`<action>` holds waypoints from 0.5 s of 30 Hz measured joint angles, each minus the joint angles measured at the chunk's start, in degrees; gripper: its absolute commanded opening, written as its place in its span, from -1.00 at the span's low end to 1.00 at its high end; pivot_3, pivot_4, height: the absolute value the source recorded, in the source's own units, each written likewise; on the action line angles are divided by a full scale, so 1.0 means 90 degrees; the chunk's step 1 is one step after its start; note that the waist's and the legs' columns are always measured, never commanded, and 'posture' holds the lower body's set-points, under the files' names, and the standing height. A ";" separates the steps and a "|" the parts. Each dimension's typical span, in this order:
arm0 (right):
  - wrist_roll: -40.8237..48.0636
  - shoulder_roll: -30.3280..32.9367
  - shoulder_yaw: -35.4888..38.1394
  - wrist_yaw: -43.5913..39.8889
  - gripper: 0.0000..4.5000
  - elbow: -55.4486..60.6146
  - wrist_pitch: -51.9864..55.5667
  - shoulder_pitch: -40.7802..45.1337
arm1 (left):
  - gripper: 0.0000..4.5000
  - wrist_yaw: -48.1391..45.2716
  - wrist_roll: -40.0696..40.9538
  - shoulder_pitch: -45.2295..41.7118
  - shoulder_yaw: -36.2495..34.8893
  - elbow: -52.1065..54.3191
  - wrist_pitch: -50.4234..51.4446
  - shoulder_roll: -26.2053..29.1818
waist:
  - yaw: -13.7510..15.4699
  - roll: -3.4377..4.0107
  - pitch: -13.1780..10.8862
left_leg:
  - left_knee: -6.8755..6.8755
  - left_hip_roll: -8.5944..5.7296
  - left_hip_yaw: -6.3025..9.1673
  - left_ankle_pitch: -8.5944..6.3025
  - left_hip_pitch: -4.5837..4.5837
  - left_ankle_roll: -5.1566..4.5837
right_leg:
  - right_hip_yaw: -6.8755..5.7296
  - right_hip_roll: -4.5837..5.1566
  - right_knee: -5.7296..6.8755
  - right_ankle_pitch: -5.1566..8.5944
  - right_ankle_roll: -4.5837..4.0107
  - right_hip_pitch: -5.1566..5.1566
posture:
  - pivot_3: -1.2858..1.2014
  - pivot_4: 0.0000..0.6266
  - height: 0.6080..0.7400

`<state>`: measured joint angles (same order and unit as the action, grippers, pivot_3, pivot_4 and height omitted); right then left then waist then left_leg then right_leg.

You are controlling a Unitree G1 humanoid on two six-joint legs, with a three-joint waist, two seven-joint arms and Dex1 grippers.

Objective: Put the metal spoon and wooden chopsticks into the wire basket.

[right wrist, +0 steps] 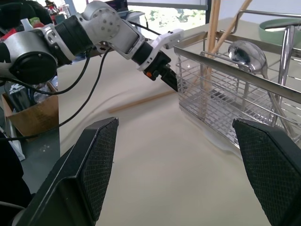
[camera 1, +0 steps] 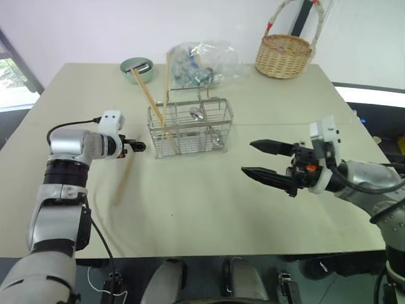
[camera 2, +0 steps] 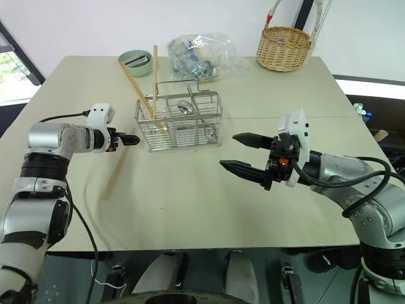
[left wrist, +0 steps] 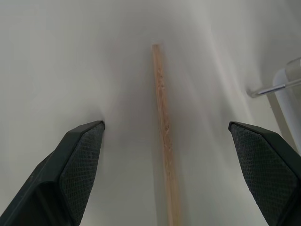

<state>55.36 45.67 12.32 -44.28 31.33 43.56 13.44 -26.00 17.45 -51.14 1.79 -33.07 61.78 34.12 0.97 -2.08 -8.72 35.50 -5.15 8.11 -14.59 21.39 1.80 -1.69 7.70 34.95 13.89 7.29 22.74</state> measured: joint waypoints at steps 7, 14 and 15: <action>0.0020 -0.0001 0.0030 0.0119 0.79 0.0016 -0.0004 -0.0040 | -0.50 -0.0159 -0.0400 -0.0193 0.0064 -0.0515 -0.0414 -0.0112 | 0.0058 0.0008 0.0004 | 0.0002 -0.0001 0.0000 0.0000 0.0002 -0.0001 | 0.0000 0.0001 -0.0002 0.0000 0.0001 0.0000 | 0.03 -0.52 0.28; 0.0111 0.0048 0.0126 0.0037 0.79 0.0059 -0.0007 -0.0173 | -0.98 -0.0200 -0.0466 -0.0309 -0.0159 -0.0707 -0.0374 -0.0208 | 0.0137 0.0004 0.0002 | 0.0002 -0.0001 -0.0001 -0.0001 0.0007 -0.0002 | -0.0001 -0.0001 -0.0003 0.0000 0.0001 0.0004 | 0.03 -0.52 0.28; 0.0113 0.0055 0.0140 0.0011 0.79 0.0059 -0.0007 -0.0177 | -0.98 -0.0183 -0.0474 -0.0309 -0.0193 -0.0718 -0.0364 -0.0208 | 0.0136 0.0004 0.0002 | 0.0002 0.0000 -0.0001 -0.0001 0.0007 -0.0002 | -0.0001 -0.0001 -0.0003 0.0000 0.0001 0.0004 | 0.03 -0.52 0.28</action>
<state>56.38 46.17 13.58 -44.18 31.86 43.49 11.85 -27.65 13.19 -53.93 0.06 -39.54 58.50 32.25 2.19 -2.04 -8.71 35.52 -5.15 8.11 -14.60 21.45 1.79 -1.70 7.69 34.93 13.89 7.30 22.78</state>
